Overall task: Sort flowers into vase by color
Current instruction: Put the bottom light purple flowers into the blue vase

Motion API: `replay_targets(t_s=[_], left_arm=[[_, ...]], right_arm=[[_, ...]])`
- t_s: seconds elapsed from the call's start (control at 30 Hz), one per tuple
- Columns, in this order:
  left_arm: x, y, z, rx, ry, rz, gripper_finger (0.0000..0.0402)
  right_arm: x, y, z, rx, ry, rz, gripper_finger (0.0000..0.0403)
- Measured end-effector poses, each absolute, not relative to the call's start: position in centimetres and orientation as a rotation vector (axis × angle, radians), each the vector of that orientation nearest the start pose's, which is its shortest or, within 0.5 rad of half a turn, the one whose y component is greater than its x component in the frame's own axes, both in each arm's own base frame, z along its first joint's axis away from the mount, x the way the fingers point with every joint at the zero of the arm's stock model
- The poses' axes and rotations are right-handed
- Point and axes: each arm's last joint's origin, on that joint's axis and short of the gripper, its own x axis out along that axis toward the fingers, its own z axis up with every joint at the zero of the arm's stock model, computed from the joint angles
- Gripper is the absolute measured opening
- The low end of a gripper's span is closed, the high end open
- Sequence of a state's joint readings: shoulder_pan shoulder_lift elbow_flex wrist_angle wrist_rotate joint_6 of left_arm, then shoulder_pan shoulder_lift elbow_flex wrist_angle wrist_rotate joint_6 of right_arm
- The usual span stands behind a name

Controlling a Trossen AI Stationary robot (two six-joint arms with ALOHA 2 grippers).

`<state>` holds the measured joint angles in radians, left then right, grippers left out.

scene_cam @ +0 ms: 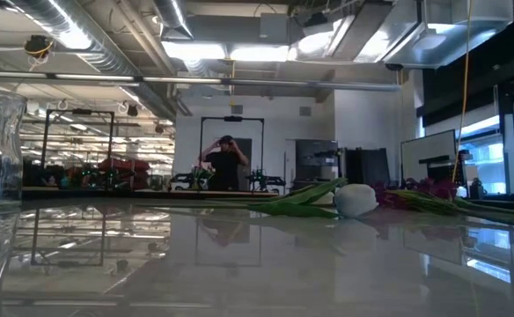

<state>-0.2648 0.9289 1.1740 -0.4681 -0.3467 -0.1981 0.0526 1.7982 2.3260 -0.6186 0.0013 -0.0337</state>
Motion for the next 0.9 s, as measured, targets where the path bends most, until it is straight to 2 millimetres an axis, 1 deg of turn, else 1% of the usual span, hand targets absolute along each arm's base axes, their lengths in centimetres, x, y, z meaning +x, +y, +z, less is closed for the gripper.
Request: replay_targets(t_s=[0.1, 0.2, 0.27, 0.37, 0.5, 0.57, 0.7, 0.77, 0.9], left_arm=[[14.9, -4.2, 41.7, -0.203, 0.187, 0.069, 0.0008], [12.5, -4.5, 42.2, -0.301, 0.163, 0.000, 0.0008], [11.2, -4.7, 42.2, -0.346, 0.175, -0.054, 0.0008], [9.8, -5.1, 41.8, -0.336, 0.231, -0.135, 0.0008], [8.4, -5.8, 41.2, -0.292, 0.300, -0.247, 0.0008], [7.9, -5.9, 40.5, -0.254, 0.309, -0.301, 0.0008], [7.0, -6.1, 38.1, -0.205, 0.320, -0.380, 0.0008], [6.9, -6.4, 37.1, -0.236, 0.276, -0.422, 0.0008], [6.7, -7.1, 35.3, -0.275, 0.155, -0.528, 0.0008]], right_arm=[[35.2, 3.3, 53.1, -0.090, 0.077, 0.033, 0.0264], [35.1, 4.7, 52.9, -0.097, 0.086, 0.012, 0.0264], [35.3, 5.7, 52.7, -0.085, 0.087, 0.000, 0.0264], [35.7, 7.2, 52.3, -0.070, 0.080, -0.051, 0.0264], [36.0, 9.0, 52.2, -0.034, 0.050, -0.173, 0.0264], [36.0, 9.8, 52.1, -0.002, 0.031, -0.227, 0.0264], [36.5, 11.6, 51.4, 0.085, 0.015, -0.311, 0.0264], [36.8, 12.7, 51.0, 0.129, 0.001, -0.344, 0.0264], [36.5, 14.4, 50.5, 0.183, -0.011, -0.416, 0.0264]])
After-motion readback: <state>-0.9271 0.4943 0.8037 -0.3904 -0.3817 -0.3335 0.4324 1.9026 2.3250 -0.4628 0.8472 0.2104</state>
